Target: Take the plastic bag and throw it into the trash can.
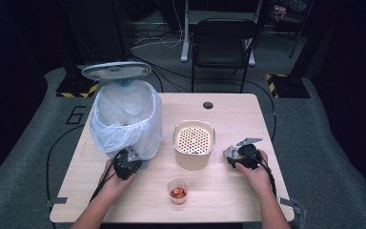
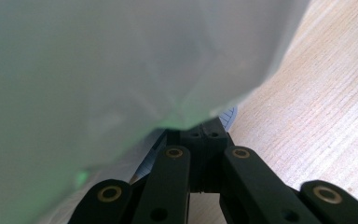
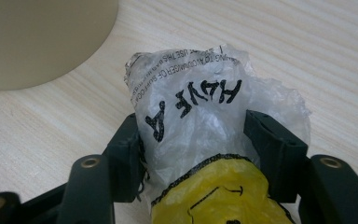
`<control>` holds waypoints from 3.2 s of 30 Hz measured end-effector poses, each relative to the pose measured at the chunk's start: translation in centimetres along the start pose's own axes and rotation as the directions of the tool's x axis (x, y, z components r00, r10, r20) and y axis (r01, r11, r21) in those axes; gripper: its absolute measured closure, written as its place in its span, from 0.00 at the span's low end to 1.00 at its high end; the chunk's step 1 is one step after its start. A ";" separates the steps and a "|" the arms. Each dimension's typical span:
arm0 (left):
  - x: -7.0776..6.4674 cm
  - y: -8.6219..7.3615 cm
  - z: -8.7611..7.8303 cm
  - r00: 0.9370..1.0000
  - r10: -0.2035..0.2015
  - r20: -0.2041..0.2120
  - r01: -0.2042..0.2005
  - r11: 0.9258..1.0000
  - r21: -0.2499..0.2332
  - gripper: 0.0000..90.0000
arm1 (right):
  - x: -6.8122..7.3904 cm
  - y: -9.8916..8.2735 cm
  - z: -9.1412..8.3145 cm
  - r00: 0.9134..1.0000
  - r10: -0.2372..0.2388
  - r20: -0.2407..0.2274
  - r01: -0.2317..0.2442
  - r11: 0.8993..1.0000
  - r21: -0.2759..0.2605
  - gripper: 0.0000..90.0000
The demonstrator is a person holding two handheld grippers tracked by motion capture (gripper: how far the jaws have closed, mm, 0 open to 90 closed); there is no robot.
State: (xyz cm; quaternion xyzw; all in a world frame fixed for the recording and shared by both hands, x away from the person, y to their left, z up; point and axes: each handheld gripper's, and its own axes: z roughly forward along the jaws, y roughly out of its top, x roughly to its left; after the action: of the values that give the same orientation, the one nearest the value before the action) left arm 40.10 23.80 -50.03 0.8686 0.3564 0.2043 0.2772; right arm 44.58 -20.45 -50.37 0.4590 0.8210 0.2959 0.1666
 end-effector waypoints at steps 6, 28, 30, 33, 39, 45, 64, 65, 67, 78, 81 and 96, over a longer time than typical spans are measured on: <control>0.0 0.0 0.0 1.000 0.002 0.001 -0.002 1.000 0.002 1.00 | -0.1 -0.1 0.2 1.000 -0.003 -0.006 0.004 1.000 0.024 0.54; -0.1 -0.1 0.0 1.000 -0.008 -0.004 0.008 1.000 -0.004 1.00 | -0.5 0.0 -0.8 0.997 0.062 -0.053 -0.062 0.998 0.001 0.81; 0.0 0.0 0.0 1.000 0.003 -0.001 -0.003 1.000 0.000 1.00 | -0.4 0.3 -1.4 0.996 0.059 -0.064 -0.059 0.998 0.003 0.81; 0.1 0.0 0.0 1.000 0.000 0.006 0.000 1.000 -0.003 1.00 | -0.2 0.7 -2.6 0.996 0.047 -0.080 -0.047 0.999 -0.001 0.81; 0.1 0.0 0.0 1.000 0.001 0.005 -0.001 1.000 -0.001 1.00 | 0.2 2.5 -5.8 0.990 0.022 -0.139 -0.026 0.999 -0.023 0.81; 0.2 0.0 -0.1 1.000 -0.001 0.014 0.001 1.000 0.002 1.00 | 0.4 4.2 -8.7 0.986 -0.008 -0.165 0.002 0.999 -0.037 0.81; 0.0 0.0 0.0 1.000 -0.001 0.001 0.001 1.000 -0.001 1.00 | 2.3 8.0 -12.6 0.976 -0.055 -0.212 0.041 0.997 -0.066 0.81; 0.0 0.0 0.0 1.000 0.000 0.002 0.000 1.000 0.002 1.00 | 2.5 8.4 -12.7 0.974 -0.067 -0.214 0.052 0.996 -0.075 0.81; 0.1 0.0 -0.1 1.000 0.003 0.008 -0.003 1.000 0.005 1.00 | 3.2 9.4 -13.3 0.971 -0.097 -0.219 0.080 0.993 -0.085 0.81; 0.0 0.0 0.0 1.000 -0.001 0.002 0.001 1.000 -0.003 1.00 | 8.5 15.7 -15.1 0.929 -0.243 -0.281 0.207 0.967 -0.151 0.81; 0.0 0.0 0.0 1.000 0.000 0.000 0.000 1.000 -0.002 1.00 | 9.4 16.6 -14.5 0.919 -0.264 -0.294 0.226 0.962 -0.156 0.81; -0.1 0.0 0.0 1.000 -0.023 -0.002 0.023 1.000 0.001 1.00 | 12.6 20.6 -12.5 0.890 -0.320 -0.326 0.278 0.945 -0.170 0.81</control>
State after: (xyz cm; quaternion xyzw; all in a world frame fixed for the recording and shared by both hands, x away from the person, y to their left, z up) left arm 40.04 23.71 -50.08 0.8644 0.3666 0.2016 0.2790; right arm 44.69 -5.53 -27.62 0.2564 0.8792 0.3916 0.0889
